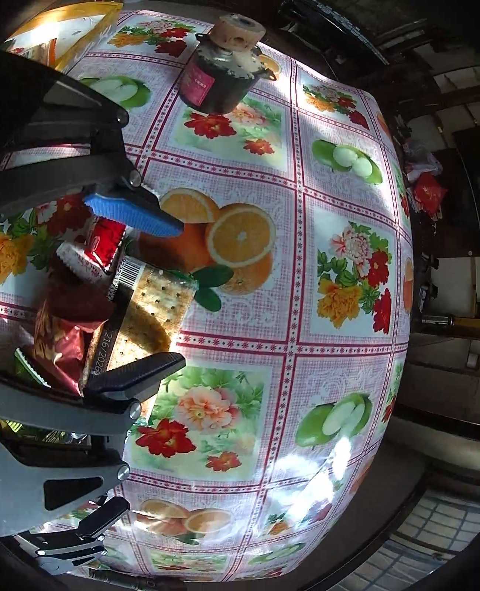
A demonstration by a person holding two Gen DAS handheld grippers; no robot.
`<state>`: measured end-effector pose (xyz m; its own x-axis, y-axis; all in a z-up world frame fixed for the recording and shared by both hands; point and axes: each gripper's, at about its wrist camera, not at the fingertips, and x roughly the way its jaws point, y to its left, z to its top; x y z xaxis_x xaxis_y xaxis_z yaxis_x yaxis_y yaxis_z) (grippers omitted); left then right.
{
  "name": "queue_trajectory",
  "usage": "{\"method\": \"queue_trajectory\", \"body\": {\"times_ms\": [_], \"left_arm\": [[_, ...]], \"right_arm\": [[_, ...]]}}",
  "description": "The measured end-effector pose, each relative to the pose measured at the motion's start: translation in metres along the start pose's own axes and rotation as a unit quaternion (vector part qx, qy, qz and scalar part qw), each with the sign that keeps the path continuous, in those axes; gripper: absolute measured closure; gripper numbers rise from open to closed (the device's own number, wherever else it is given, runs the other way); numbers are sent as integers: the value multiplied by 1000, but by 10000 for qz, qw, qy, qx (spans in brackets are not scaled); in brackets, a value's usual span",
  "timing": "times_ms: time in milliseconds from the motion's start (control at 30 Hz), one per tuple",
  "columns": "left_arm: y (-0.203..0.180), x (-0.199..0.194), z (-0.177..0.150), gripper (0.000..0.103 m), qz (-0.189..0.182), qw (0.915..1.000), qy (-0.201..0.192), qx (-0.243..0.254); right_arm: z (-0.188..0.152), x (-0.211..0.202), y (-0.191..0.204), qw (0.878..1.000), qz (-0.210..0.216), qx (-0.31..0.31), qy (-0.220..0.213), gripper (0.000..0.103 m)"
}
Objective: Organize snacks
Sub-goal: 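Grasp the maroon snack bag with the left gripper while the right grasps a foil bag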
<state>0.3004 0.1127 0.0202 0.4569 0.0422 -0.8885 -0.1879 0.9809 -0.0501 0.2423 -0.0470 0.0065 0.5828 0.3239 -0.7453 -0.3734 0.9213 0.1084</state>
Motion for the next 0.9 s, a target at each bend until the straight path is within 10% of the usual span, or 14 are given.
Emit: {"method": "queue_trajectory", "body": {"times_ms": [400, 567, 900], "left_arm": [[-23, -81, -179, 38, -1597, 9845, 578, 431], [9, -135, -200, 38, -1443, 9895, -23, 83], [31, -132, -230, 38, -1081, 9940, 146, -29]], "right_arm": [[-140, -151, -43, 9988, 163, 443, 165, 37], [-160, -185, -57, 9964, 218, 807, -150, 37], [-169, -183, -32, 9979, 320, 548, -144, 37]]}}
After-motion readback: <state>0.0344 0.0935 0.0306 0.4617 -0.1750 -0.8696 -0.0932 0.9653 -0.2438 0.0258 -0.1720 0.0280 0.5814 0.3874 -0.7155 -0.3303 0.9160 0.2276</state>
